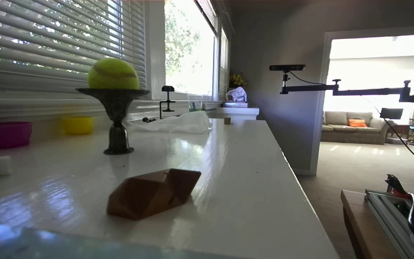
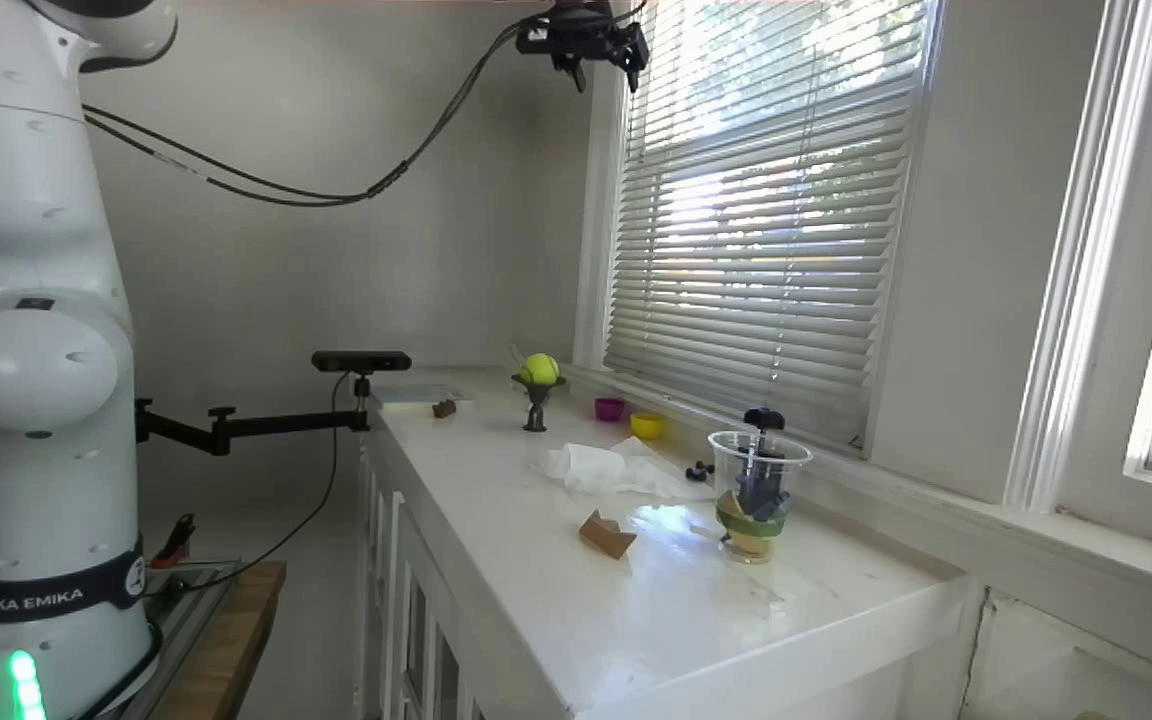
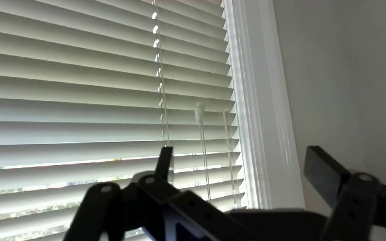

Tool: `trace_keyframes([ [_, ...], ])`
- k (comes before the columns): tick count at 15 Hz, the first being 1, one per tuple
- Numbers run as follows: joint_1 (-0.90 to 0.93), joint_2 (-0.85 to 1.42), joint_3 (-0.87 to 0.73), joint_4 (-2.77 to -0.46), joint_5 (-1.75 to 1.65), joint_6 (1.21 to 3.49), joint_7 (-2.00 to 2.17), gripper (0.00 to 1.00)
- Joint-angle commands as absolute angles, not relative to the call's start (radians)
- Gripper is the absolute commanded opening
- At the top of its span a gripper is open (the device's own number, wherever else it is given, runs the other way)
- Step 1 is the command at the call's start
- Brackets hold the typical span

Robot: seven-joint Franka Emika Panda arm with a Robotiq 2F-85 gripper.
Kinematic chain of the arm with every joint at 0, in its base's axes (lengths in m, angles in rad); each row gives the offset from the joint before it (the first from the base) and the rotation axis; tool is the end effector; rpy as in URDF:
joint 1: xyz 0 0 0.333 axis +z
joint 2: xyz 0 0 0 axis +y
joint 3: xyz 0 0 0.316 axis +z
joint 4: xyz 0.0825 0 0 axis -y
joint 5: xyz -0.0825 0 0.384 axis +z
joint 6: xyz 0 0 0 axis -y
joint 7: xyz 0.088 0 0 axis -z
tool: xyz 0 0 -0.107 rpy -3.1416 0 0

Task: Open up the blinds

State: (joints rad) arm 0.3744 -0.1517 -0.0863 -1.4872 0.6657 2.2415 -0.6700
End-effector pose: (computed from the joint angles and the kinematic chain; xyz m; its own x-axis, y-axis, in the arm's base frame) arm 0.5003 0.1607 0.8368 0.3513 0.2880 0.8908 0.7372 -0.6717 -0.0736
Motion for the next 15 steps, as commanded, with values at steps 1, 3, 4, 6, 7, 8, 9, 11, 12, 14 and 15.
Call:
trace_keyframes([
  [1,0.286,-0.055,-0.024,-1.361,0.683,2.194,-0.63,1.0],
  [3,0.258,-0.019,0.004,-1.327,0.681,2.188,-0.617,1.0],
  [4,0.298,-0.01,-0.03,-1.323,0.674,2.194,-0.612,1.0],
  [6,0.298,0.022,-0.023,-1.291,0.681,2.182,-0.613,1.0],
  [7,0.302,0.039,-0.021,-1.275,0.685,2.184,-0.619,1.0],
  [8,0.304,0.051,-0.019,-1.258,0.694,2.181,-0.625,1.0],
  [9,0.309,0.069,-0.015,-1.24,0.694,2.192,-0.636,1.0],
  [11,0.314,0.102,-0.005,-1.194,0.701,2.199,-0.648,1.0],
  [12,0.315,0.115,-0.001,-1.17,0.696,2.195,-0.646,1.0],
  [14,0.321,0.145,0.01,-1.133,0.689,2.204,-0.644,1.0],
  [15,0.324,0.16,0.015,-1.116,0.693,2.21,-0.645,1.0],
])
